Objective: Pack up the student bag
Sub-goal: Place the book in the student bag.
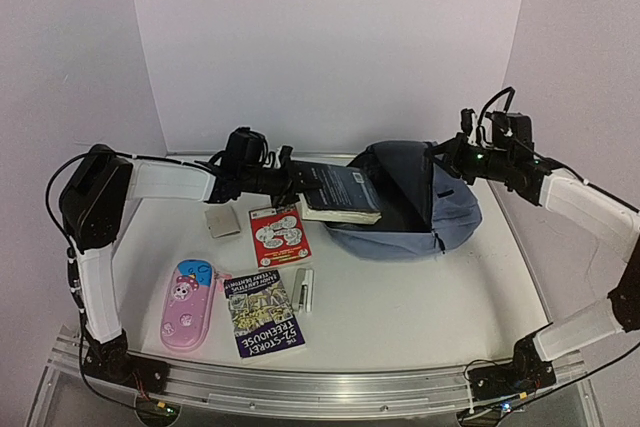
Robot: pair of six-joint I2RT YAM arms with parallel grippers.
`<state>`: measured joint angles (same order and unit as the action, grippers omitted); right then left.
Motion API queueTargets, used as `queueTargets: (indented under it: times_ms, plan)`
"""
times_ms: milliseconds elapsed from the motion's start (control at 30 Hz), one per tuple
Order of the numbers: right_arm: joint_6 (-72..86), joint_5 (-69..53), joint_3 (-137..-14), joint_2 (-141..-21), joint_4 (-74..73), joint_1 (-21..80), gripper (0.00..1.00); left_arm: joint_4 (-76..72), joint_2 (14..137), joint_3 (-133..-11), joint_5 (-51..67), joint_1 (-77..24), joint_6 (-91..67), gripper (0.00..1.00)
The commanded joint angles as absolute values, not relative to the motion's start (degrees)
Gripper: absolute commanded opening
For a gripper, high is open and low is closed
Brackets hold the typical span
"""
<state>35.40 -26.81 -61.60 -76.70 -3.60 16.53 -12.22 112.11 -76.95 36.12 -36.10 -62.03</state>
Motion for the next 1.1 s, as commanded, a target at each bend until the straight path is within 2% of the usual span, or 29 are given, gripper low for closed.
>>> queueTargets:
  times_ms: [0,600,1067]
  plan:
    - [37.73,-31.24,-63.34,-72.61,4.54,16.47,0.0,-21.88,113.14,-84.77,39.12,-37.15,-64.34,0.0]
    - [45.04,-32.3,-56.61,-68.93,15.54,17.73,0.0,-22.72,125.2,-96.78,35.97,-42.66,-71.87,0.0]
    - [49.04,-24.5,-53.47,-73.3,24.22,29.22,0.0,-36.69,126.53,-93.71,29.09,-43.58,-77.21,0.0]
